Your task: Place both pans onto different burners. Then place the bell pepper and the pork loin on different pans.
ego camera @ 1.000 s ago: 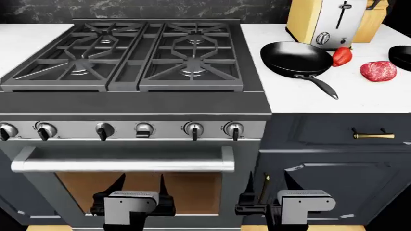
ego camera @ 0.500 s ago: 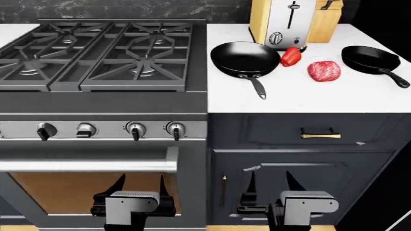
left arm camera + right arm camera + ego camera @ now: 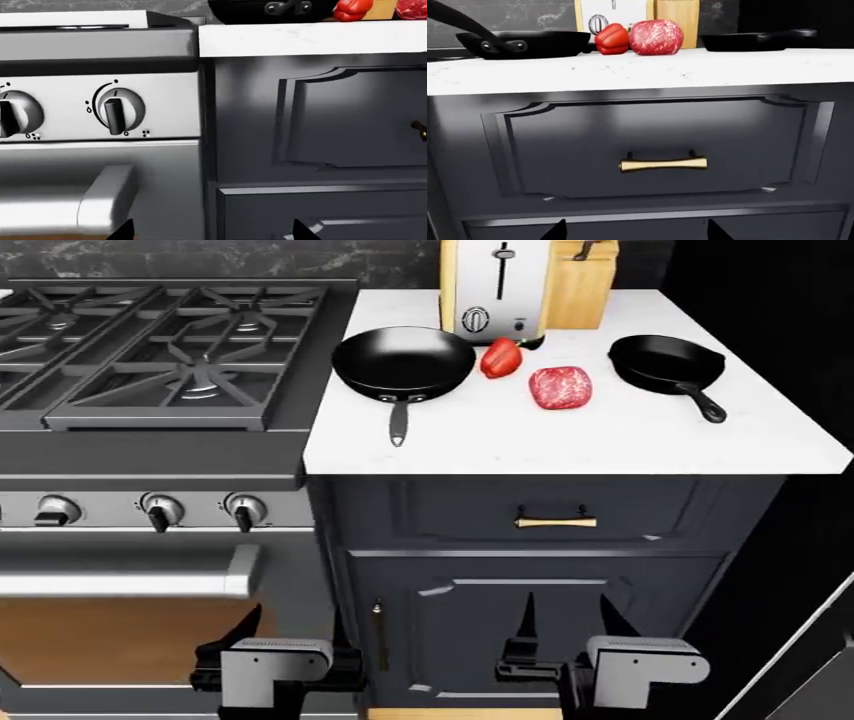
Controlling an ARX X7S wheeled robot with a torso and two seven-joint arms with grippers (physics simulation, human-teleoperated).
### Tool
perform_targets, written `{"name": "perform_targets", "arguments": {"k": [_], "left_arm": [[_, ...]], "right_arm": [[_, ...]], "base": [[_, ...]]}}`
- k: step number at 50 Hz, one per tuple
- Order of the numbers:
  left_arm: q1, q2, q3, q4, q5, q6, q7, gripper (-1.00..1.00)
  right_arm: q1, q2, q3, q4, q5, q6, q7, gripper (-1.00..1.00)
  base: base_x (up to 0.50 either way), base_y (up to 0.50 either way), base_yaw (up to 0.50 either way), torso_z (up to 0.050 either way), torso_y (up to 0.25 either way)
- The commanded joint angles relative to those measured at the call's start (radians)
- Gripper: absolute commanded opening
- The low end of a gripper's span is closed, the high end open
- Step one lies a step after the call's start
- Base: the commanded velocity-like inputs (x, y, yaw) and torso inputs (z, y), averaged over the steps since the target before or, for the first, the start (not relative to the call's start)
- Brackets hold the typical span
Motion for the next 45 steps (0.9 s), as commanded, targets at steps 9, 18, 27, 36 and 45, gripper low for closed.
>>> {"name": "perform_targets", "arguments": {"k": [9, 18, 27, 36, 45], "left_arm": [[-0.002, -0.019, 0.019, 0.002, -0.017, -0.002, -0.022, 1.00], [-0.003, -0.027, 0.033, 0.004, -0.025, -0.016, -0.022, 1.00], [-0.013, -0.036, 0.054, -0.010, -0.009, -0.029, -0.032, 1.00], [0.006, -0.058, 0.062, 0.053, -0.034, -0.014, -0.009, 1.00], [0.000, -0.063, 0.063, 0.057, -0.048, -0.021, -0.010, 1.00]], "right_arm": [[0.001, 0.016, -0.027, -0.026, 0.025, 0.015, 0.021, 1.00], [0.004, 0.029, -0.046, -0.025, 0.046, 0.023, 0.005, 1.00], [0.016, 0.038, -0.066, -0.009, 0.063, 0.039, -0.010, 1.00], [0.030, 0.043, -0.080, 0.017, 0.105, 0.020, -0.052, 1.00], [0.028, 0.055, -0.093, -0.018, 0.099, 0.022, -0.044, 1.00]], "base": [[0.00, -0.50, 0.00, 0.000, 0.000], [0.00, -0.50, 0.00, 0.000, 0.000], [0.00, -0.04, 0.00, 0.000, 0.000], [0.00, 0.00, 0.00, 0.043, 0.000], [0.00, 0.00, 0.00, 0.050, 0.000]]}}
